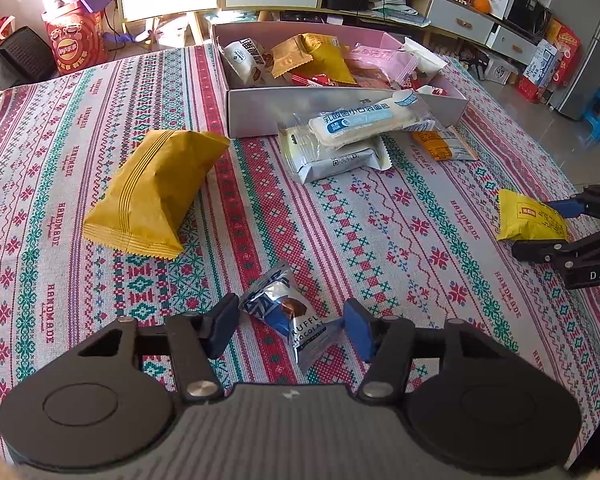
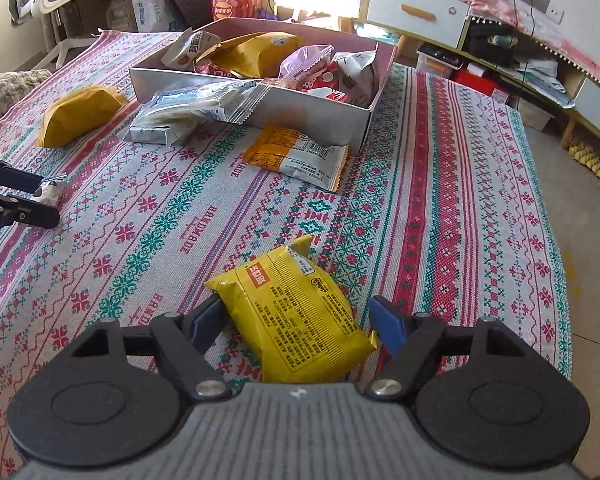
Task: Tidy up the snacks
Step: 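Grasp the yellow red-labelled pack with the right gripper while the left grasps the blue-white chocolate, then carry the yellow pack and blue-white chocolate toward the tray box with both grippers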
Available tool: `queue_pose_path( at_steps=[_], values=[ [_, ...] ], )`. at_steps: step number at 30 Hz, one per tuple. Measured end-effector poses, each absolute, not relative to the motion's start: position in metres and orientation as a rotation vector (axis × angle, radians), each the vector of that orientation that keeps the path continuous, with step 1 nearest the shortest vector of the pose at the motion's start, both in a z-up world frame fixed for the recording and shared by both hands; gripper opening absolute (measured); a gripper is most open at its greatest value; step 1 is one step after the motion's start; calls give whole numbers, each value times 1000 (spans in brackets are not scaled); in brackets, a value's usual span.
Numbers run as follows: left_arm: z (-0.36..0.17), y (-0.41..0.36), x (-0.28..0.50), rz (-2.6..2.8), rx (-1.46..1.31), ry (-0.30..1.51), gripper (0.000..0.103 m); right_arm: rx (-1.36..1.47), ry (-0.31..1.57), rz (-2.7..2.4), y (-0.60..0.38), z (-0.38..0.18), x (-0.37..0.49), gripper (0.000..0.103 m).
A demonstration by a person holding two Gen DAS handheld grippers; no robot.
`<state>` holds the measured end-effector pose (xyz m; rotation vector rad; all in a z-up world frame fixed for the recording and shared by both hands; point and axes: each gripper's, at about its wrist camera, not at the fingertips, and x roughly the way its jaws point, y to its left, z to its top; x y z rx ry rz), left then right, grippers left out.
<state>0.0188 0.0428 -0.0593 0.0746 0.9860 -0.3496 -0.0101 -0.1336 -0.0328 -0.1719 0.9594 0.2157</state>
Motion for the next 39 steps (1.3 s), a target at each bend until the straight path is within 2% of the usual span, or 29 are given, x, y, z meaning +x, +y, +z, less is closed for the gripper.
queue_pose_path(
  at_steps=[3,8,10,39],
  values=[
    [-59,42,19,-350,88,982,59,-172,958,235,-129,-31,-11,54],
    [-58,43,19,-351,84,975,50,-199,949,239,-121,-29,-14,51],
    [-58,42,19,-355,81,978,37,-201,946,241,-120,-28,-13,48],
    [-46,45,20,-364,41,937,37,-136,914,255,-111,-12,-12,46]
  ],
)
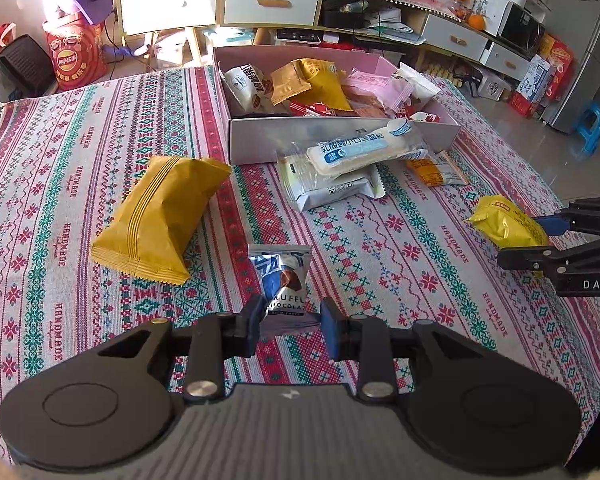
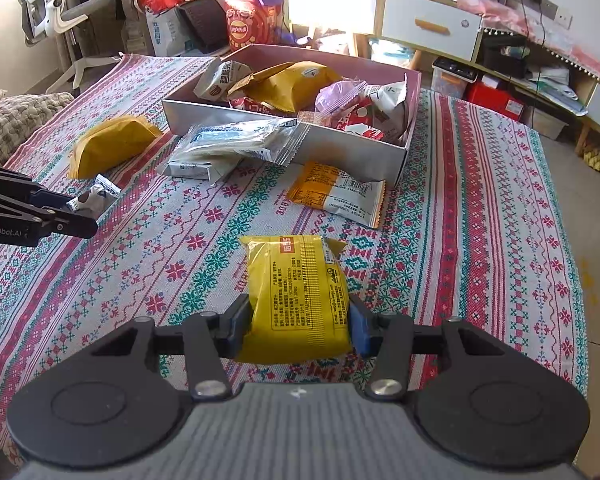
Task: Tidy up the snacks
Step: 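Carry the yellow pack and blue-white chocolate toward the tray box with both grippers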
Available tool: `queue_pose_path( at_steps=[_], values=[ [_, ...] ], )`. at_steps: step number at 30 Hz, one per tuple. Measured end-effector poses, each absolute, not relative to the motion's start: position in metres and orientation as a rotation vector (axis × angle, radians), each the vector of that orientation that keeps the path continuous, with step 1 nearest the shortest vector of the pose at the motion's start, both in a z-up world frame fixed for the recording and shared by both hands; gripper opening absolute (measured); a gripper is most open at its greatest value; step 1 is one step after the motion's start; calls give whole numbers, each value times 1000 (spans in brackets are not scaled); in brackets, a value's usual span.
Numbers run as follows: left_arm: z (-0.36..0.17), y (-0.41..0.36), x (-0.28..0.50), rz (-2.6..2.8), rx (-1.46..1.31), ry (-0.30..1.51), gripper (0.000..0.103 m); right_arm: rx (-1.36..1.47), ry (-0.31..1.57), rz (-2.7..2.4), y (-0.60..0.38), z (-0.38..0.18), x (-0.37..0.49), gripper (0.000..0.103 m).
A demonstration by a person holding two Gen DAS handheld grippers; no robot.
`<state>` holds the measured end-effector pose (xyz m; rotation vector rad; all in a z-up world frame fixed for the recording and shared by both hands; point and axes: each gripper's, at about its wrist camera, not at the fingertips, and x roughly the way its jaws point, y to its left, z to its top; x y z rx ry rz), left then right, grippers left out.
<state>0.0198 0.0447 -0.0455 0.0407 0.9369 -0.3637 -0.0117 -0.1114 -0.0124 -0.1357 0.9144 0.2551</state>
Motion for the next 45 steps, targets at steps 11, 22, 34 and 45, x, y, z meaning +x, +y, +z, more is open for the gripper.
queue_pose_path(
  at_steps=[11,22,34,45],
  values=[
    [-38,47,22,-369,25,919,37,-117,901,252,-109,-8,-8,46],
    [-27,45,27,-377,11,897,37,-96,890,250,-101,3,-2,46],
    [-8,40,40,-375,-9,870,37,-35,870,236,-90,24,16,46],
    [14,34,63,-366,-37,818,37,2,822,219,-84,43,38,46]
  ],
)
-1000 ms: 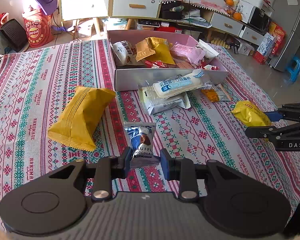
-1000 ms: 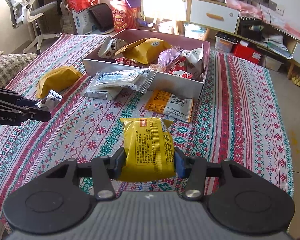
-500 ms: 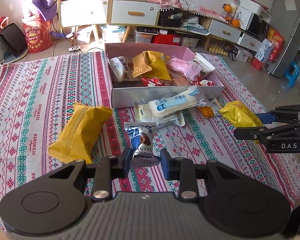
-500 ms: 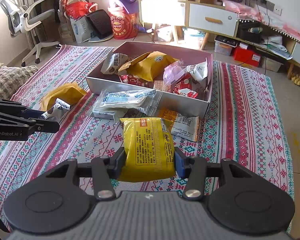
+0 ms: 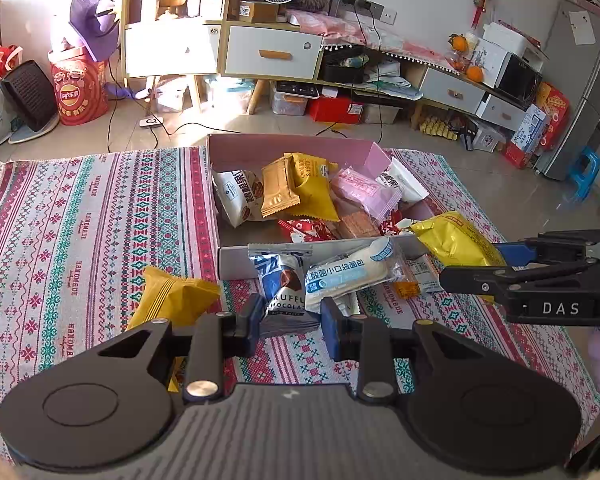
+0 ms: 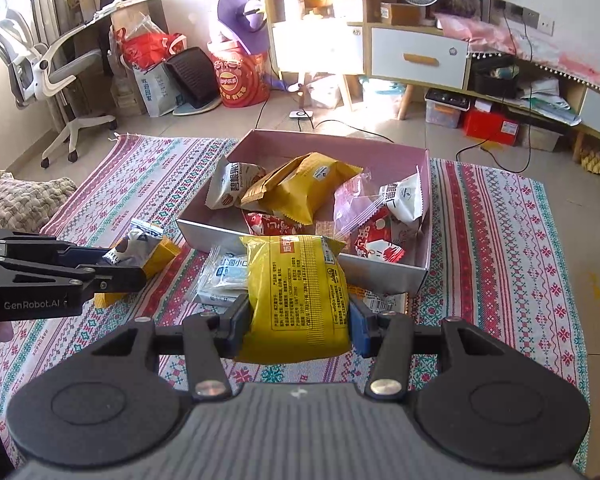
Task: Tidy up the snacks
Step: 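Carry the yellow pack and blue-white chocolate toward the tray box with both grippers, then open both grippers over the box to drop the snacks and withdraw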
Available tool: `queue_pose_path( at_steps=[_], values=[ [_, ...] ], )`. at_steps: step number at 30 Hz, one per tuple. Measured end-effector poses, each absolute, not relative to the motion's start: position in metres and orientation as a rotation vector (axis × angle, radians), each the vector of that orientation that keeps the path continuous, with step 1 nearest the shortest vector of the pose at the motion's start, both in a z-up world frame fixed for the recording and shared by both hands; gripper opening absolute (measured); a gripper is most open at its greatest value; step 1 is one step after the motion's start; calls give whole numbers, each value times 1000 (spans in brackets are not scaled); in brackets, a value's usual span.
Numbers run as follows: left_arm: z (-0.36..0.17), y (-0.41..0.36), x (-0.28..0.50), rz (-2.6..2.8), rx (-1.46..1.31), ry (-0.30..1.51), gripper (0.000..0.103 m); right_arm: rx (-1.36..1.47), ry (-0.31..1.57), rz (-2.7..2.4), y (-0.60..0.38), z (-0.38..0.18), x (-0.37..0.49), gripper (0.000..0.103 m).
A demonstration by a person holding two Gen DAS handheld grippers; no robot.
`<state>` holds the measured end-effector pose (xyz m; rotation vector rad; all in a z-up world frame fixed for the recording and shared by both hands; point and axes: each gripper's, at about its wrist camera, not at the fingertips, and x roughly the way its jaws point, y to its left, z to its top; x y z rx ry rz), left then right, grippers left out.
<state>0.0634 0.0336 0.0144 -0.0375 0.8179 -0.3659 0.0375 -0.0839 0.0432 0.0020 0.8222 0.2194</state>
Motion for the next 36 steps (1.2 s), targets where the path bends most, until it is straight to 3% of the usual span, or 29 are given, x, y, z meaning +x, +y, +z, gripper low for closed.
queue_pose_path(
  at_steps=[13,26,36],
  values=[
    [25,25,125,-327,-22,780,37,90,791,185,-96,52,91,46],
    [-3,6,205,-257,-17,810,37,147,819,65,-111,27,156,47],
    [-6,-10,224,-249,17,798,37,120,830,16,-115,19,171,47]
  ],
)
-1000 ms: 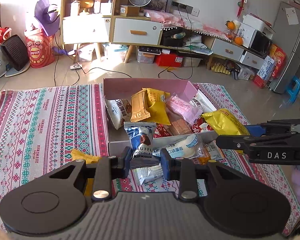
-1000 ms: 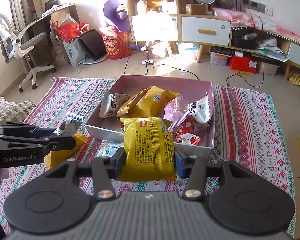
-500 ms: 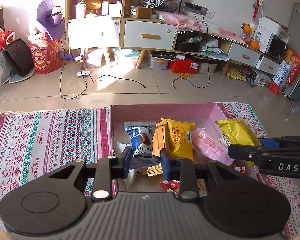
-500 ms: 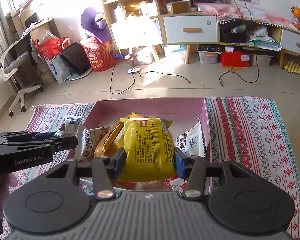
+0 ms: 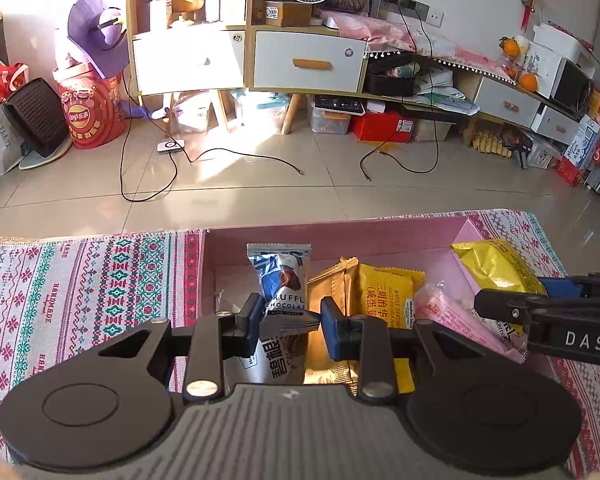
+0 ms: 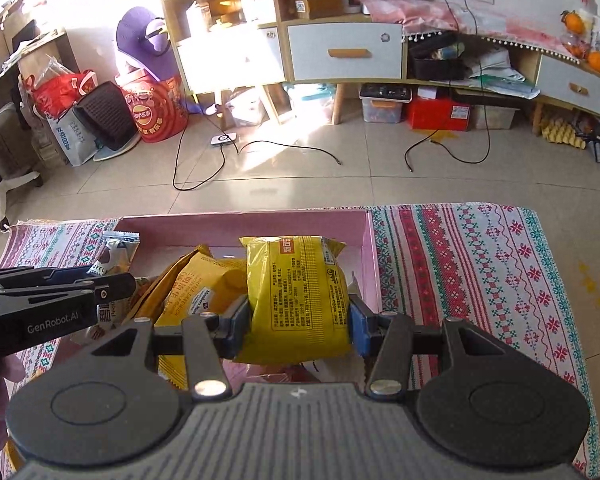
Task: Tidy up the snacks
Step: 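Open both grippers over the box to drop the snacks and withdraw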
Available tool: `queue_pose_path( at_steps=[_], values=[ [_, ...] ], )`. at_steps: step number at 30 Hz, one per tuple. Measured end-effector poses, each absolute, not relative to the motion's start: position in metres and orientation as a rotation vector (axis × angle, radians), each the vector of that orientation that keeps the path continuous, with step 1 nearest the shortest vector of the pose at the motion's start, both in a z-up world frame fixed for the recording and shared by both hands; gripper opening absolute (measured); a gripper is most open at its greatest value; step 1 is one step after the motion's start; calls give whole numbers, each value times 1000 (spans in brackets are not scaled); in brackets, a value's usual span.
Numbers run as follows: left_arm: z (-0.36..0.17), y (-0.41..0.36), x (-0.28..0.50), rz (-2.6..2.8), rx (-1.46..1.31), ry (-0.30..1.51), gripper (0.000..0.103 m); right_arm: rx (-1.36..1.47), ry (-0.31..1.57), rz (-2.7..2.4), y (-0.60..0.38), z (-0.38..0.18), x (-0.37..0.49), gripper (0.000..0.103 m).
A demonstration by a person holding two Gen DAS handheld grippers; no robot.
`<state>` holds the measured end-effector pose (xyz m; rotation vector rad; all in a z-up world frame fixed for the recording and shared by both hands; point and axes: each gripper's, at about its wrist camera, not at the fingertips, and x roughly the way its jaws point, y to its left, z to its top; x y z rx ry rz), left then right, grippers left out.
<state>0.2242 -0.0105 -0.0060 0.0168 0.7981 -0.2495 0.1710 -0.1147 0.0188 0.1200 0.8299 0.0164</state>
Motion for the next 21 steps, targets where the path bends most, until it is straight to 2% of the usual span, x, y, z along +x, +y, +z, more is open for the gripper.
queue_pose_path(
  at_steps=[5,9,13,16,21],
  values=[
    [-6,-12,224,-259,25,782,40,114,810,16,-112,22,169,51],
    [-5,-11,222,-262,21,766,60,103,785,15,-111,30,165,67],
    [-1,-8,216,-263,17,758,72,76,760,14,-112,36,158,72],
    [3,-3,209,-268,7,746,80,81,749,24,-114,40,151,77],
    [11,4,191,-269,8,734,88,84,728,30,-115,47,137,86]
  ],
)
